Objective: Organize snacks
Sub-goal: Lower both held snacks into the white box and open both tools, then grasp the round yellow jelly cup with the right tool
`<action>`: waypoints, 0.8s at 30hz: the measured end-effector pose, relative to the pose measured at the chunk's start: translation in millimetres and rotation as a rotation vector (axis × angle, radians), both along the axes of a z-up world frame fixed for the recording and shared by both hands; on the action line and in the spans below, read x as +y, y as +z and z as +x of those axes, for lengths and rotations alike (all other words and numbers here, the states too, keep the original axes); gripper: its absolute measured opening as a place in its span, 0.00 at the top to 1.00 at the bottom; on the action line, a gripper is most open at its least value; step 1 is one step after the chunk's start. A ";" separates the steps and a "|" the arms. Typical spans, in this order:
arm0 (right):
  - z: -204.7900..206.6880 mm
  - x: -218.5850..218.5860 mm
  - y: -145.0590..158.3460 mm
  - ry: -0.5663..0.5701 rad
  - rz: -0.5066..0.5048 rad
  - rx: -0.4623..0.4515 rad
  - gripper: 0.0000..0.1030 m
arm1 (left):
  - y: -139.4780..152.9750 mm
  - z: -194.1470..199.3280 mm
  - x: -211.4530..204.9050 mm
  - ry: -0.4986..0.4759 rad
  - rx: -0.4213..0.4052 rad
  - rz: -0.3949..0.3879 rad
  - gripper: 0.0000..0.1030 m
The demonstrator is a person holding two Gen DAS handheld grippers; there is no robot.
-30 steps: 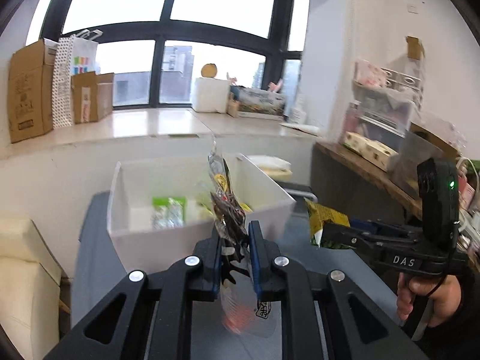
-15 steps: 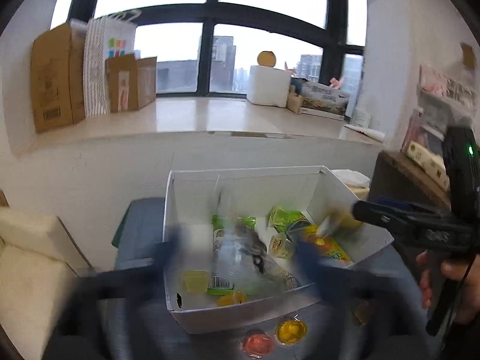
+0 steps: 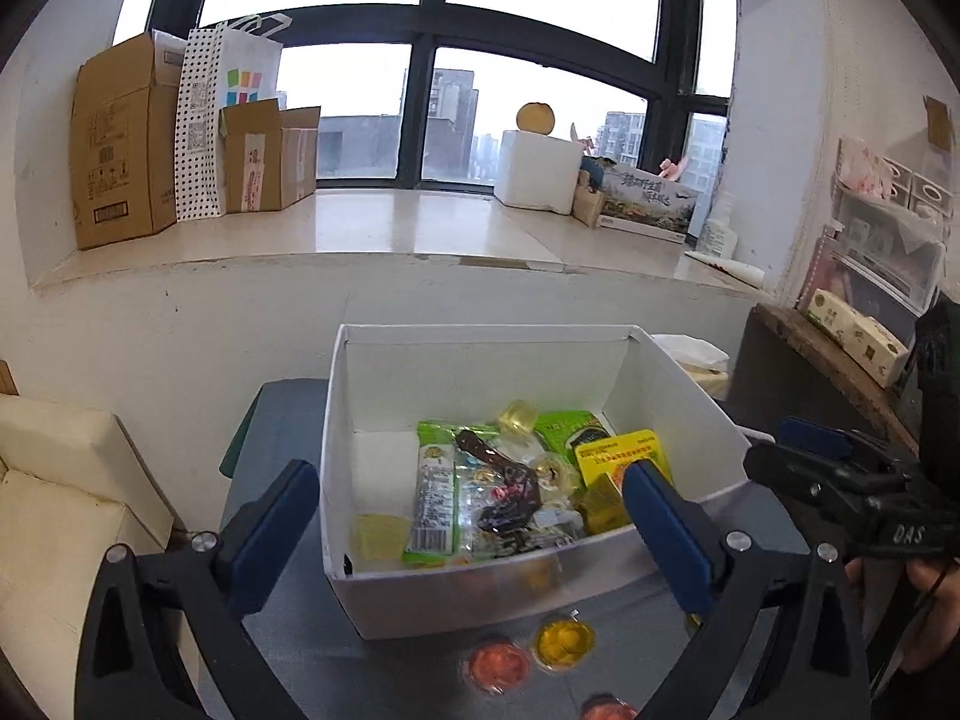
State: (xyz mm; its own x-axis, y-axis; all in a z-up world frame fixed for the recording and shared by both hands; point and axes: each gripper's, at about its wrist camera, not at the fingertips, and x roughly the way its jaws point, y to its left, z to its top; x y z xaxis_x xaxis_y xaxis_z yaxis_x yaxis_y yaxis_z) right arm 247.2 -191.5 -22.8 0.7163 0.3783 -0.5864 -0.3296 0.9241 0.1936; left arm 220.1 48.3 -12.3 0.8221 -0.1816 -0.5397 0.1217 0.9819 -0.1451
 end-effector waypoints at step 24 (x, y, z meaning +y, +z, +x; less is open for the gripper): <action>-129.6 -46.4 -77.3 -0.020 -0.028 0.097 0.00 | -55.3 -176.9 -21.6 -0.022 0.110 -0.084 0.00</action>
